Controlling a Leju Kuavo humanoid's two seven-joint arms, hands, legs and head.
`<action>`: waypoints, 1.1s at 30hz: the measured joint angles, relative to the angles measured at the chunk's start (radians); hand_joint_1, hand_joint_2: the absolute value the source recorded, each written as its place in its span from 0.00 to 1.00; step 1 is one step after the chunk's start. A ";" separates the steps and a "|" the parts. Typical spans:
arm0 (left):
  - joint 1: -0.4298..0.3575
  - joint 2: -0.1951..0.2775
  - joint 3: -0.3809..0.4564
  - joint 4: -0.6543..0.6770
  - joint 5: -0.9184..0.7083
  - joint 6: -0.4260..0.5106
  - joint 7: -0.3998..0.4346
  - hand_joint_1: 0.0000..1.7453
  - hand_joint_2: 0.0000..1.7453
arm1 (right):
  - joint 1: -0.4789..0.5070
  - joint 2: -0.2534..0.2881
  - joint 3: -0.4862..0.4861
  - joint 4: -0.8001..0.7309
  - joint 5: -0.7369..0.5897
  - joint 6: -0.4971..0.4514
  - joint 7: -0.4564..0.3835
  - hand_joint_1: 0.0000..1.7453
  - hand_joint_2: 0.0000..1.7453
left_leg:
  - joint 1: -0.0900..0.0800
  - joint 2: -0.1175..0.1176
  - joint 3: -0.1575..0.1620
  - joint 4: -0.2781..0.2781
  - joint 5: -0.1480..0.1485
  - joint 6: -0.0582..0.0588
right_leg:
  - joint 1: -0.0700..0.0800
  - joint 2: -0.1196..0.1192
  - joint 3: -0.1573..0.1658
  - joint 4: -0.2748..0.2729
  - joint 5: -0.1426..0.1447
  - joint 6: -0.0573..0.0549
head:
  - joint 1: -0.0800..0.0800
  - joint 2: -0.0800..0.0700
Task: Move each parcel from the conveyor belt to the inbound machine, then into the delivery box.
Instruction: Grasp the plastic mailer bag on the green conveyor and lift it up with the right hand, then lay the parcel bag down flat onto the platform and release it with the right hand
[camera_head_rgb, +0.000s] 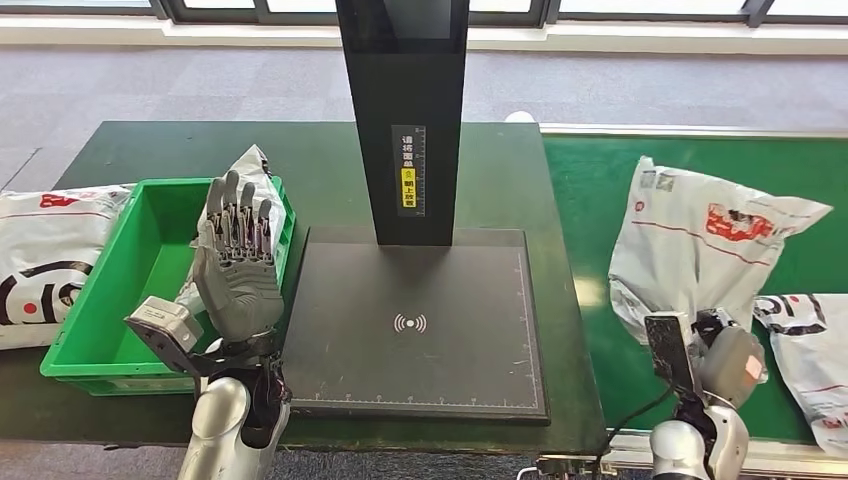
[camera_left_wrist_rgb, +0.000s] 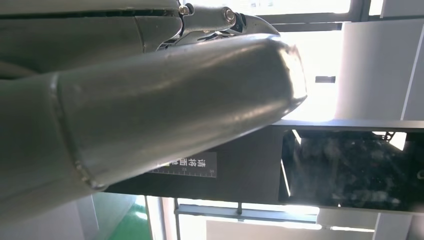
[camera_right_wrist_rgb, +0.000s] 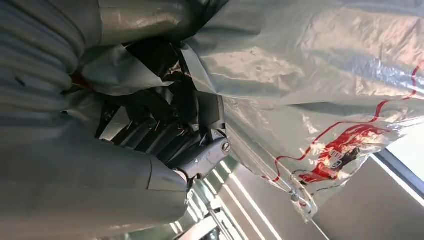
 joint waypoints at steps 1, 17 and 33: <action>0.000 0.000 0.000 0.000 0.000 0.002 0.000 0.00 0.00 | 0.012 0.008 0.003 -0.034 -0.026 0.000 -0.021 1.00 1.00 | 0.000 0.000 0.000 0.000 0.000 0.000 | 0.000 0.000 0.000 0.000 0.000 0.000 | 0.000 0.000; -0.030 0.000 0.000 0.032 0.004 -0.004 -0.003 0.00 0.00 | 0.056 0.092 0.390 -0.276 -0.205 0.291 -0.193 1.00 1.00 | 0.001 0.001 0.001 0.000 0.001 -0.001 | 0.001 0.001 0.000 0.001 0.000 -0.001 | 0.000 0.000; -0.058 0.013 -0.002 0.108 0.035 -0.019 -0.035 0.00 0.00 | -0.024 0.073 0.620 -0.016 -0.232 0.433 -0.119 1.00 1.00 | 0.001 -0.001 0.000 0.000 0.001 -0.001 | 0.001 0.000 -0.001 0.001 0.000 -0.001 | 0.000 0.000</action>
